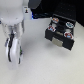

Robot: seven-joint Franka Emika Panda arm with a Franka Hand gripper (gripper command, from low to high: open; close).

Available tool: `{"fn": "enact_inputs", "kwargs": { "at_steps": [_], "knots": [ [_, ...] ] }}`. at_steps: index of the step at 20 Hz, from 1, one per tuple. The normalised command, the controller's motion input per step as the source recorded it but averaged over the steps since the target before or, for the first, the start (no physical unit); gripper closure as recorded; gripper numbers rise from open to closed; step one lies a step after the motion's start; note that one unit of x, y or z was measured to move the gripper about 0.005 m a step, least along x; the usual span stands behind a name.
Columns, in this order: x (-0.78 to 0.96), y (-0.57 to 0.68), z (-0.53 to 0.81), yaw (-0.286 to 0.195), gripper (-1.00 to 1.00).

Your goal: Open the kcup holder, insert the kcup into the holder, and close the kcup holder

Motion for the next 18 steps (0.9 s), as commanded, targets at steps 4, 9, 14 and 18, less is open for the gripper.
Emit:
{"fn": "enact_inputs", "kwargs": {
  "at_steps": [4, 9, 14, 18],
  "knots": [
    [0.02, 0.12, 0.35, -0.029, 1.0],
    [0.04, 0.3, 0.77, -0.023, 1.0],
    [0.06, 0.41, 0.82, 0.0, 1.0],
    [0.06, 0.5, 0.77, 0.011, 1.0]
  ]
}}
